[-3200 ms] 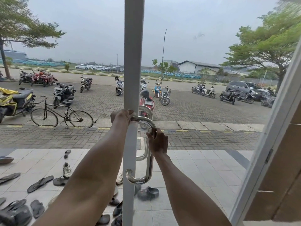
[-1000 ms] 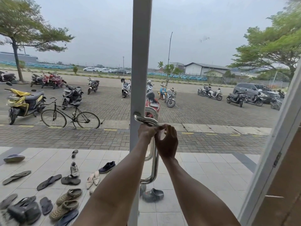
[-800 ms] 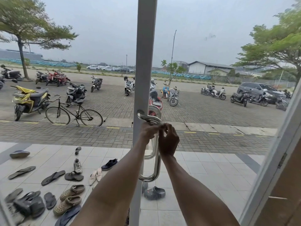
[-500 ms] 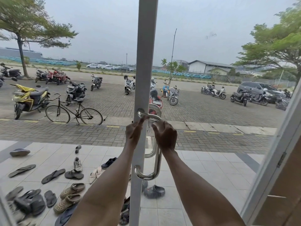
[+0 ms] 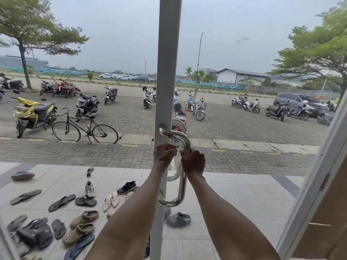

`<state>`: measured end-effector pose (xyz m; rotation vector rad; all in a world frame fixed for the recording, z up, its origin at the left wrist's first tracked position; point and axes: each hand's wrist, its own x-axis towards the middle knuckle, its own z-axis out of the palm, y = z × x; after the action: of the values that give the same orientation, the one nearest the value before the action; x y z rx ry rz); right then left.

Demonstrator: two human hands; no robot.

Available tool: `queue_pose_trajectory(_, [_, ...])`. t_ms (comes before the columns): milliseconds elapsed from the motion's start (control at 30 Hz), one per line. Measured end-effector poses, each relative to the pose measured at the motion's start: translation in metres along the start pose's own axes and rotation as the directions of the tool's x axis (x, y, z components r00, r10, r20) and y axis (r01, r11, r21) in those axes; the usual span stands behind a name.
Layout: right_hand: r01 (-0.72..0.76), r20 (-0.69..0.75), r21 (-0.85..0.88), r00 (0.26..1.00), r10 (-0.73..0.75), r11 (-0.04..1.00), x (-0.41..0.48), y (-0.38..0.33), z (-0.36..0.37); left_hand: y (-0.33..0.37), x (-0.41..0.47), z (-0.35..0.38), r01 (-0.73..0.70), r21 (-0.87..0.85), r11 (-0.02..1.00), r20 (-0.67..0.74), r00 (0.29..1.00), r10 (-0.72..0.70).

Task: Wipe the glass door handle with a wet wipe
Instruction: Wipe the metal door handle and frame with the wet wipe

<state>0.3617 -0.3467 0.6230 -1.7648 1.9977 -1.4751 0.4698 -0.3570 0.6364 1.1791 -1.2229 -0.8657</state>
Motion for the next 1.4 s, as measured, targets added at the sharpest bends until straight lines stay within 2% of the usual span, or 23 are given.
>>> queue_pose_trajectory(100, [-0.039, 0.027, 0.014, 0.999, 0.039, 0.999, 0.004, -0.006, -0.009, -0.002, 0.003, 0.007, 0.019, 0.083, 0.996, 0.049, 0.999, -0.023])
queue_pose_trajectory(167, [-0.037, 0.014, 0.036, 0.999, 0.036, 0.999, 0.005, -0.010, -0.011, -0.001, 0.002, 0.010, 0.022, 0.088, 0.996, 0.030, 0.999, -0.025])
queue_pose_trajectory(333, [-0.004, -0.036, 0.112, 0.999, 0.009, 0.994, 0.007, -0.011, -0.006, -0.010, 0.005, 0.016, 0.005, -0.041, 0.999, -0.001, 1.000, -0.005])
queue_pose_trajectory(433, [-0.019, -0.030, 0.151, 0.999, 0.023, 0.988, 0.010, -0.005, -0.003, -0.030, 0.017, 0.022, -0.041, -0.010, 0.999, -0.004, 0.999, 0.041])
queue_pose_trajectory(567, [-0.047, -0.048, 0.219, 0.997, 0.059, 0.975, 0.010, 0.000, -0.003, -0.018, 0.006, 0.023, -0.073, 0.007, 0.997, -0.029, 0.997, 0.074])
queue_pose_trajectory(667, [-0.082, -0.076, 0.193, 0.992, 0.098, 0.978, 0.008, 0.002, -0.007, -0.013, 0.004, 0.023, -0.068, -0.058, 0.996, -0.024, 0.997, 0.067])
queue_pose_trajectory(800, [-0.064, -0.046, 0.196, 0.996, 0.075, 0.979, 0.009, 0.005, -0.009, -0.007, 0.007, 0.022, -0.063, -0.132, 0.989, 0.038, 0.997, 0.069])
queue_pose_trajectory(900, [-0.030, -0.024, 0.264, 0.999, 0.038, 0.964, 0.007, 0.009, -0.009, -0.006, 0.010, 0.020, -0.036, -0.182, 0.983, 0.069, 0.996, 0.049])
queue_pose_trajectory(1100, [-0.085, -0.003, 0.495, 0.995, 0.100, 0.865, 0.002, 0.004, -0.012, -0.006, 0.010, 0.021, 0.017, -0.197, 0.980, 0.147, 0.989, 0.013])
queue_pose_trajectory(1233, [-0.093, -0.008, 0.492, 0.994, 0.111, 0.866, 0.005, 0.008, -0.015, -0.001, 0.012, 0.025, 0.036, -0.167, 0.985, 0.210, 0.978, 0.000])
queue_pose_trajectory(1400, [-0.030, -0.020, 0.375, 0.999, 0.040, 0.926, 0.005, 0.017, -0.013, -0.005, 0.019, 0.023, 0.020, -0.087, 0.996, 0.253, 0.968, 0.003])
